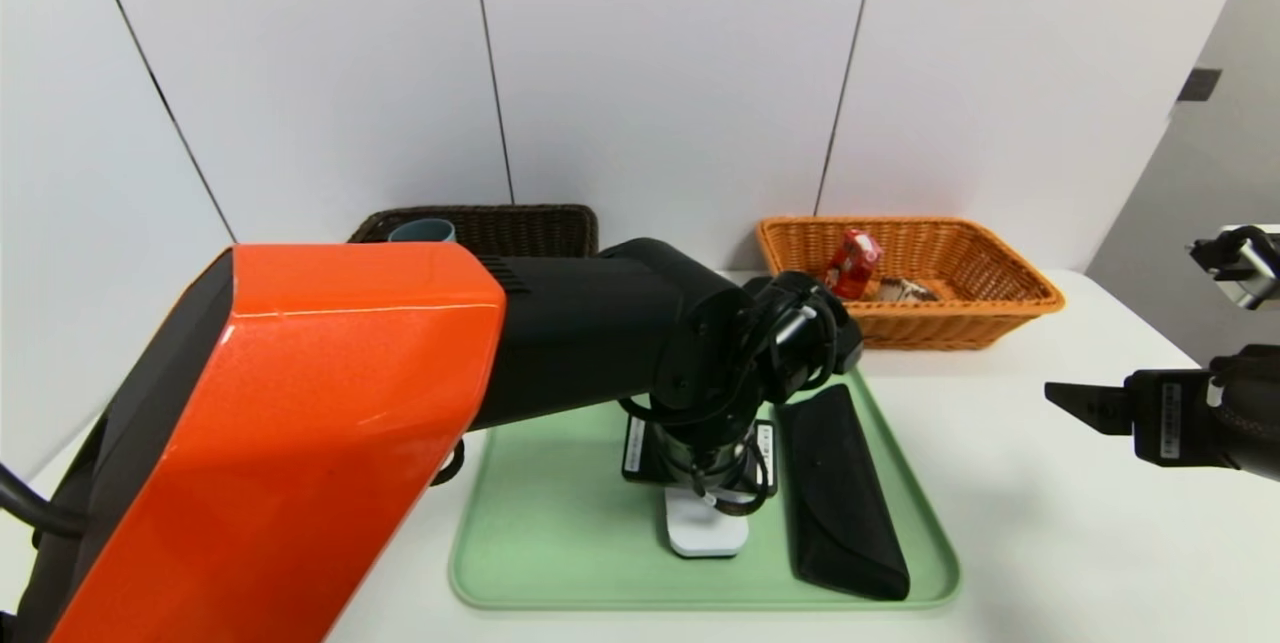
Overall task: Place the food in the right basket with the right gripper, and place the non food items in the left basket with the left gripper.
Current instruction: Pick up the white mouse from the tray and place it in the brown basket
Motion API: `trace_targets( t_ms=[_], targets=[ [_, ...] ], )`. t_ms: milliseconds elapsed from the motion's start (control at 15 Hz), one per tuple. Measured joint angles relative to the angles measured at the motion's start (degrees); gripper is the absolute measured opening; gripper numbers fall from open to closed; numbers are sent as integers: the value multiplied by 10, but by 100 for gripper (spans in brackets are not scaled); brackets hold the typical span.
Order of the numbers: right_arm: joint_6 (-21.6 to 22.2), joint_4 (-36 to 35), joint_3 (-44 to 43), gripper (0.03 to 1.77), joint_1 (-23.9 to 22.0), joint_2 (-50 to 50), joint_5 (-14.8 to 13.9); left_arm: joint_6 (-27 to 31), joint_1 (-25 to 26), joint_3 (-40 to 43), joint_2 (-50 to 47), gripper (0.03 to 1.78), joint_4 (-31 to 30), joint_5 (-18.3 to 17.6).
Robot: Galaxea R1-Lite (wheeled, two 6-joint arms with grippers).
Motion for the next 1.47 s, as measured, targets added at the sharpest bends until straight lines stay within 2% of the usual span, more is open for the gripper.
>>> trace_targets(
  t_ms=[67,133,600,1000,1267,1467],
  targets=[
    [0,0,0,170,0,0,0,0,0,0,0,105,0,5],
    [0,0,0,170,0,0,0,0,0,0,1,102,0,8],
    [-2,0,-1,170,0,0,1,4,0,0,-7,101,4,10],
    [-1,0,1,170,0,1,2,44,0,0,-70,100,0,25],
    [-1,0,1,170,0,2,3,99,6,0,-133,100,-27,33],
    [-1,0,0,170,0,1,3,160,45,0,-181,100,-57,41]
  ],
)
